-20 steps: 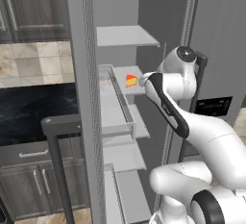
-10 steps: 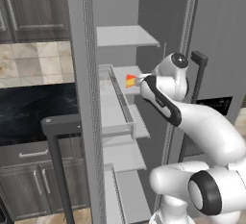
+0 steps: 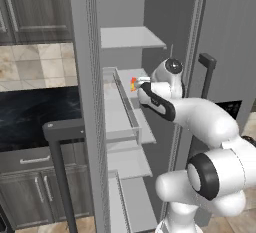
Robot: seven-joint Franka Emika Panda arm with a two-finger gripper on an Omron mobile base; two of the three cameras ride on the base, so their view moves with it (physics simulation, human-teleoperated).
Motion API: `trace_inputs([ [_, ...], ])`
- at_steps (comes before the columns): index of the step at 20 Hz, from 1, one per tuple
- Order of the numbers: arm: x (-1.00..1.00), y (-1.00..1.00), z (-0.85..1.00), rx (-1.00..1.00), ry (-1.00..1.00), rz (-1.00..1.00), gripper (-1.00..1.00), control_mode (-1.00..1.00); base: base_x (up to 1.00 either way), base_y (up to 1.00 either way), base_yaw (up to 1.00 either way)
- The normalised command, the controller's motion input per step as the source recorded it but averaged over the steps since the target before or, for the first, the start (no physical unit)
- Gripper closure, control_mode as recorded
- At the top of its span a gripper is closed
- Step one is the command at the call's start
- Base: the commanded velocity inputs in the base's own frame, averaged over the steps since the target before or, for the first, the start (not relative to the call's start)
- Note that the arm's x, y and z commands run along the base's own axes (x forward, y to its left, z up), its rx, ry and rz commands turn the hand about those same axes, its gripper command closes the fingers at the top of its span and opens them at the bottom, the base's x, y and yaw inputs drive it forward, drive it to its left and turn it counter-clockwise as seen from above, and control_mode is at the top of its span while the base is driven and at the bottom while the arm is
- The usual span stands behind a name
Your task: Take the cheese, fish, and bell pepper from the fridge and place them on the plate on the dining counter to create an appetizer plate.
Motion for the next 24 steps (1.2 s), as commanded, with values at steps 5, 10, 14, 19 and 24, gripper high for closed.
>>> trace_inputs([
  [5,0.46,0.10,-0.07,0.00,0.00,-0.11,-1.00,-1.00,0.00,0.00,0.00],
  [10,0.45,0.02,-0.01,0.01,0.00,-0.08,-1.00,-1.00,0.00,0.00,0.00],
  [14,0.46,0.00,-0.06,0.02,0.00,-0.07,-1.00,-1.00,0.00,0.00,0.00],
  [19,0.39,0.00,-0.21,0.03,0.00,-0.04,-1.00,-1.00,0.00,0.00,0.00],
  [24,0.24,0.00,-0.26,0.04,0.00,-0.02,-1.00,-1.00,0.00,0.00,0.00],
])
